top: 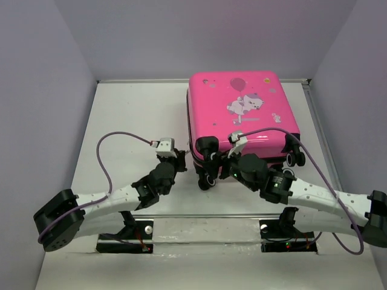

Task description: Pack the luggage

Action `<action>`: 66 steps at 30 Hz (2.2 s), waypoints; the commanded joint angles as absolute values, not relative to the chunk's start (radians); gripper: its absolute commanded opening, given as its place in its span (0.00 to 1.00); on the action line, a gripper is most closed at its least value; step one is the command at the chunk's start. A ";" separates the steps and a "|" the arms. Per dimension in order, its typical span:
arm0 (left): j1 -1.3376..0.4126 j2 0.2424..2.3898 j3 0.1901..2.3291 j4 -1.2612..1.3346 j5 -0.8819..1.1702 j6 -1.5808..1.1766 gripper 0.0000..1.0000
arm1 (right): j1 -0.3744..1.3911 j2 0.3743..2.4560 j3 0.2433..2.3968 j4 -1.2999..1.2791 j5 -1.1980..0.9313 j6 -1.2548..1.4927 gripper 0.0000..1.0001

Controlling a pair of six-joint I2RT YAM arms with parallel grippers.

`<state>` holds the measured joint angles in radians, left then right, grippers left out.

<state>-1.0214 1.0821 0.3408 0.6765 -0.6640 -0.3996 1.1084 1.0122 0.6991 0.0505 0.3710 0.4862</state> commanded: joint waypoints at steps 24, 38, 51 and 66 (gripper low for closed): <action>-0.787 0.804 0.134 0.850 0.040 -0.499 0.49 | 1.124 0.719 0.673 -0.175 0.431 0.457 0.07; -0.831 1.115 0.293 0.974 0.173 -0.356 0.56 | 1.051 0.627 0.660 -0.288 0.405 0.443 0.07; -0.842 1.219 0.382 0.974 0.190 -0.308 0.22 | 1.042 0.623 0.663 -0.288 0.382 0.443 0.07; -0.822 1.250 0.535 0.657 -0.406 -0.296 0.06 | 1.042 0.620 0.658 -0.256 0.273 0.434 0.07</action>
